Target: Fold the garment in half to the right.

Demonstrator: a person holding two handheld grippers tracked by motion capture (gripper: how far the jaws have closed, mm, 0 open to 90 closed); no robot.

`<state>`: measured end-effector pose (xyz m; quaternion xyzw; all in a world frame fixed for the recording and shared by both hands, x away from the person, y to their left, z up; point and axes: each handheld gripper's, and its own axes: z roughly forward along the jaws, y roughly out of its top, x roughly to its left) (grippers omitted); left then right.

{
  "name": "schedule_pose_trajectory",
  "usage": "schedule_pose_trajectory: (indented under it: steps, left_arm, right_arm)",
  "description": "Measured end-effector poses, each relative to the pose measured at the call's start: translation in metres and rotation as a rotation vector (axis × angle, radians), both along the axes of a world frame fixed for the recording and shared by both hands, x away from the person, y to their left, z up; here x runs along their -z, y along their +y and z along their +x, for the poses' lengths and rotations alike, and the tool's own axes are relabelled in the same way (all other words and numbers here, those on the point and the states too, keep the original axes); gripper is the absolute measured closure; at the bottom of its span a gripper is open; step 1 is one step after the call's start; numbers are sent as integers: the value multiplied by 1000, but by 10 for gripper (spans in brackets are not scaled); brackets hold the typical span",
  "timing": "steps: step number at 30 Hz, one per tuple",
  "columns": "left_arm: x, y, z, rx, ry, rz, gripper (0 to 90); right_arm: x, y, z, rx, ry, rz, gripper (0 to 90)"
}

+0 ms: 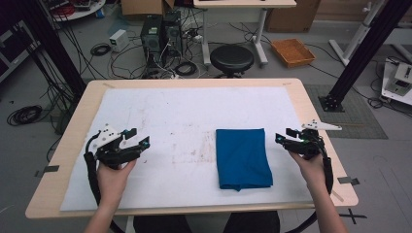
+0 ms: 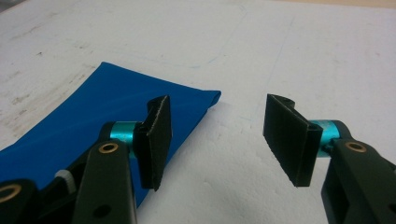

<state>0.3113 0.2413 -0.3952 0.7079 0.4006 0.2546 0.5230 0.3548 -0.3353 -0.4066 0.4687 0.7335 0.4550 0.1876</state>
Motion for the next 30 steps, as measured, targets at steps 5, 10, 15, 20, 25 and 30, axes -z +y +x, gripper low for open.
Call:
schedule_pose_trajectory:
  steps: [5,10,15,20,25,30]
  left_arm:
    - [1,2,0,-20,-15,34,360]
    - [3,4,1,-27,-7,36,360]
    - [5,6,1,-33,-2,33,360]
    - [6,5,1,-35,-2,42,360]
    - [9,4,2,-33,7,49,360]
    - [9,5,2,-40,8,48,360]
  right_arm:
    - [2,3,1,-7,4,-14,418]
    - [2,3,1,-12,2,-15,413]
    - [3,3,1,-14,8,-22,410]
    - [4,3,2,-9,13,-26,409]
    - [5,4,2,-10,16,-27,409]
    - [5,4,2,-6,15,-30,409]
